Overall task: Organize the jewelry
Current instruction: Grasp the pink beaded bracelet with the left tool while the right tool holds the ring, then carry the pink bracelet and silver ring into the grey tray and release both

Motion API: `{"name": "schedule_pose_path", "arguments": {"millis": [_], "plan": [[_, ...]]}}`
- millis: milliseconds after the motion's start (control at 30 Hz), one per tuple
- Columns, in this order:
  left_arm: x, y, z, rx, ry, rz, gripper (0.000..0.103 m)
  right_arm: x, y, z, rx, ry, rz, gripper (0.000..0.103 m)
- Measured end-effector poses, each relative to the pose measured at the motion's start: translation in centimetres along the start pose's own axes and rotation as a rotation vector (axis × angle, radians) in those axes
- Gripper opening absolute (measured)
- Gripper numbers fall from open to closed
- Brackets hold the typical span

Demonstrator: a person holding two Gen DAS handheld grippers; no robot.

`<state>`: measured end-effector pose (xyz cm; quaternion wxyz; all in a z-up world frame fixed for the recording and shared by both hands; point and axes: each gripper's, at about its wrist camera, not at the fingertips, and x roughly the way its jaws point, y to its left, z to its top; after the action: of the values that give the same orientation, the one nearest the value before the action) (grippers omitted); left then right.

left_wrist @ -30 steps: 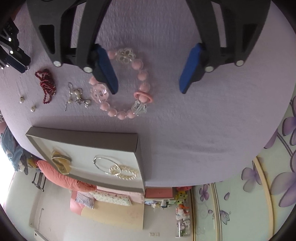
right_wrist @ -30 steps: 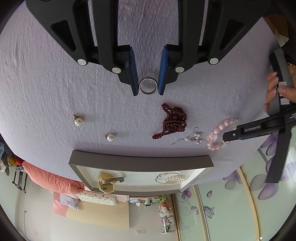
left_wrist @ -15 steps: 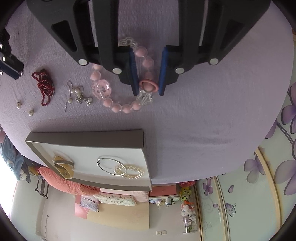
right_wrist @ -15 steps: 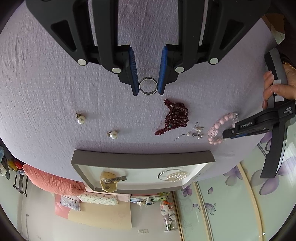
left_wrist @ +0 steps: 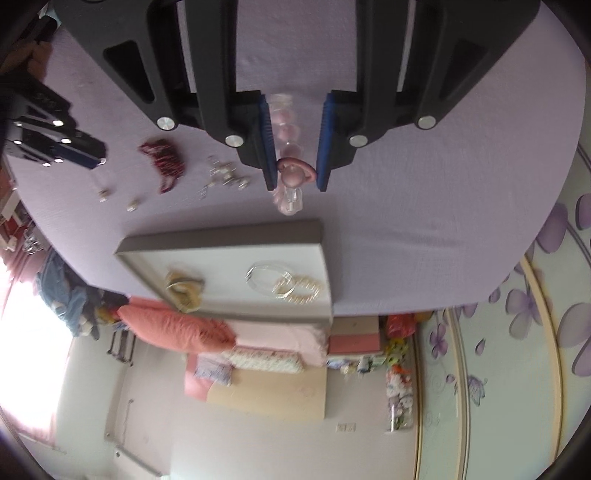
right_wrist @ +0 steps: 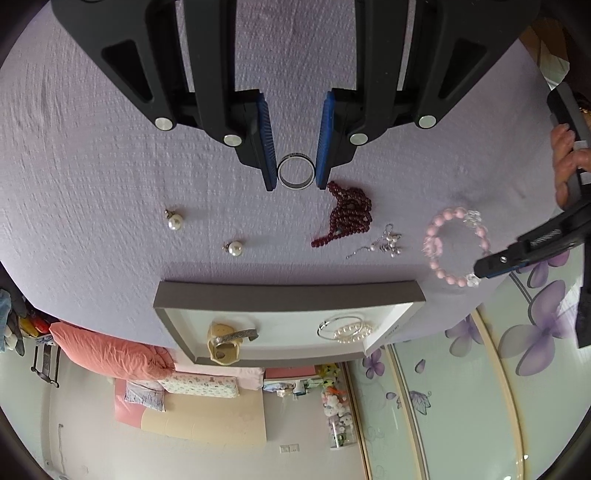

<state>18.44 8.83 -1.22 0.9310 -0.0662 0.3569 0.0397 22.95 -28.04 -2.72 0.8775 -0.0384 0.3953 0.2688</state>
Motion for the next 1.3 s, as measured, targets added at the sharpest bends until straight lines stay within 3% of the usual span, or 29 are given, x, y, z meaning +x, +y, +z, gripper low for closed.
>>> {"name": "schedule_pose_path", "arguments": {"millis": [267,867,1300], "plan": [[-2.7,-1.1,1.4,0.003,-0.066,-0.047,0.021,-0.4,-1.0,0.8,0.019,-0.029,-0.016,0.023],[-3.4,-1.9,2.4,0.006,-0.090,-0.077,0.021,-0.5,-1.1,3.0,0.008,-0.081,-0.026,0.022],[-0.2,-2.7,8.1,-0.038,-0.095,-0.104,0.021,1.1,-2.8,9.5,0.025,-0.186,-0.073,0.023]]}}
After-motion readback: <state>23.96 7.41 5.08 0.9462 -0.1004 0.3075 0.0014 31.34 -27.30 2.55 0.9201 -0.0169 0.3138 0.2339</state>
